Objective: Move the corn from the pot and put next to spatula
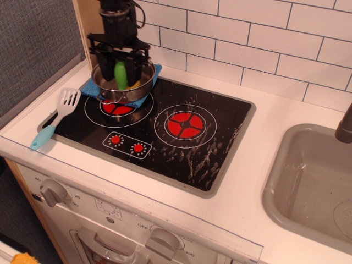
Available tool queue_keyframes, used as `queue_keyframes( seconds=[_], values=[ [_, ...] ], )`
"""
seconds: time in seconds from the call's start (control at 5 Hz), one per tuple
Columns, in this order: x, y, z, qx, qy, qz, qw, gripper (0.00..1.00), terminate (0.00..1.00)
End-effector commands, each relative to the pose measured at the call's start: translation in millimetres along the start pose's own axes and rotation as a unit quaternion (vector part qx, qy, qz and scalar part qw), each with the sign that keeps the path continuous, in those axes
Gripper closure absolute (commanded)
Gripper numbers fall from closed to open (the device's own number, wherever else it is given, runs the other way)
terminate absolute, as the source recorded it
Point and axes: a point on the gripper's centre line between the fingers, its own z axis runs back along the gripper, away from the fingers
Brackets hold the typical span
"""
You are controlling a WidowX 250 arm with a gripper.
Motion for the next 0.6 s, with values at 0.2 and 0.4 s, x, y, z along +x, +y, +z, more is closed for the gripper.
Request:
queue_keyframes(
  seconds=[0.2, 0.4],
  values=[
    [-70.2, 7.4, 68.1, 0.020, -0.066, 0.000, 0.9976, 1.00, 0.00],
    [-102.7, 16.2, 46.0, 0.029, -0.026, 0.008, 0.9992, 1.00, 0.00]
  ],
)
